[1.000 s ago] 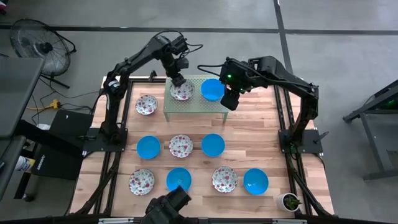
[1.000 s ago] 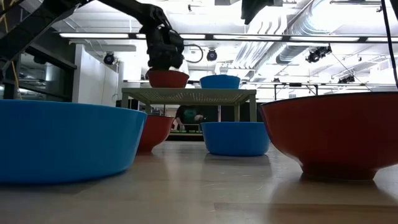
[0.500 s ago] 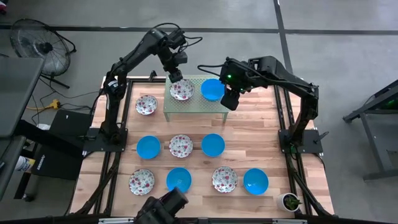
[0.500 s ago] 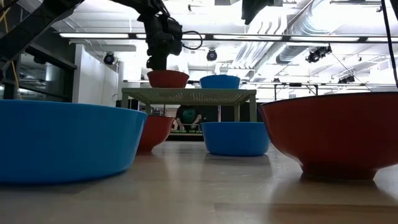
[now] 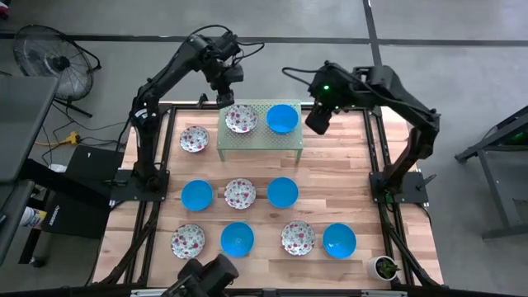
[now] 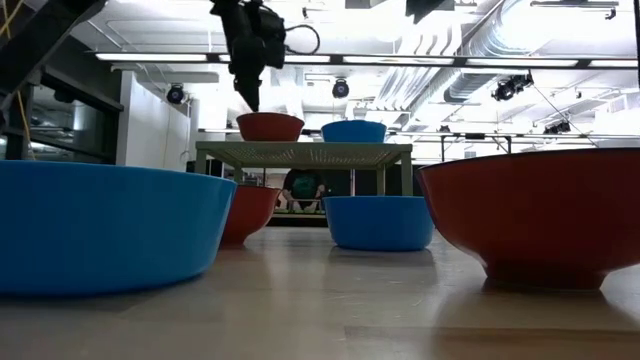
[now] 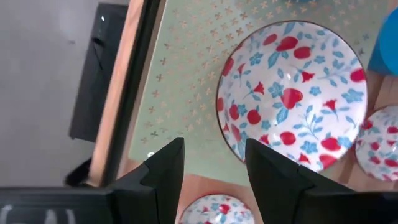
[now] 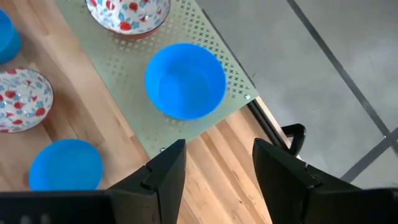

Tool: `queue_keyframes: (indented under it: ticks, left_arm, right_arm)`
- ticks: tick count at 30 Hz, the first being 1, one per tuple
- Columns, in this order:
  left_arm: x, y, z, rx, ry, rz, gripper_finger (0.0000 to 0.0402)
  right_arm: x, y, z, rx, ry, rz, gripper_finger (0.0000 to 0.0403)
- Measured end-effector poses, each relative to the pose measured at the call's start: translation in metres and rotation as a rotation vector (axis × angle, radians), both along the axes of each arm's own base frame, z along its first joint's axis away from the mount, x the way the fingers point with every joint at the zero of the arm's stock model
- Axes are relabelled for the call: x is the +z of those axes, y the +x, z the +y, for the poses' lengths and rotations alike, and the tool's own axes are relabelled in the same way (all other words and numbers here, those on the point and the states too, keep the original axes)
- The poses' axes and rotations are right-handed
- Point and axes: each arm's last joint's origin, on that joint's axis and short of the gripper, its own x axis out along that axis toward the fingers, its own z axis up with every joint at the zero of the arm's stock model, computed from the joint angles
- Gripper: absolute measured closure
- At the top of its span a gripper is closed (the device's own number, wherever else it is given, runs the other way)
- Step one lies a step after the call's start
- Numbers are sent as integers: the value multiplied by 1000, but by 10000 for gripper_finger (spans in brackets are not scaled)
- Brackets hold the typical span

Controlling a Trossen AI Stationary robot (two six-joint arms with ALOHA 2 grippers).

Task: Pick & Place Mini bowls
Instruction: Stack the white and red bowl on top of the other white and red bowl on the shelf

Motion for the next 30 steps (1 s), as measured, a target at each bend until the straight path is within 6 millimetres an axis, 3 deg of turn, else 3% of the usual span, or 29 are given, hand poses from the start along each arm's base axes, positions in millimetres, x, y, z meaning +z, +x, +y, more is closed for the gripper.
queue_keyframes:
  ticks: [5, 10, 19, 25, 30]
  left_arm:
    - [8, -9, -6, -37, 53, 13, 235]
    - [-2, -38, -11, -13, 19, 82, 236]
    - [-65, -91, -16, 102, -92, 121, 236]
    - [-113, -112, -13, 158, -166, 150, 236]
    - [-137, -122, -6, 211, -148, 148, 236]
  right_arm:
    - [5, -9, -4, -37, 3, -27, 231]
    - [8, -14, -3, -53, 4, -46, 229]
    - [8, -14, -3, -78, -8, -49, 229]
    - [8, -14, -3, -80, -11, -48, 231]
    - [8, -14, -3, -80, -11, -47, 229]
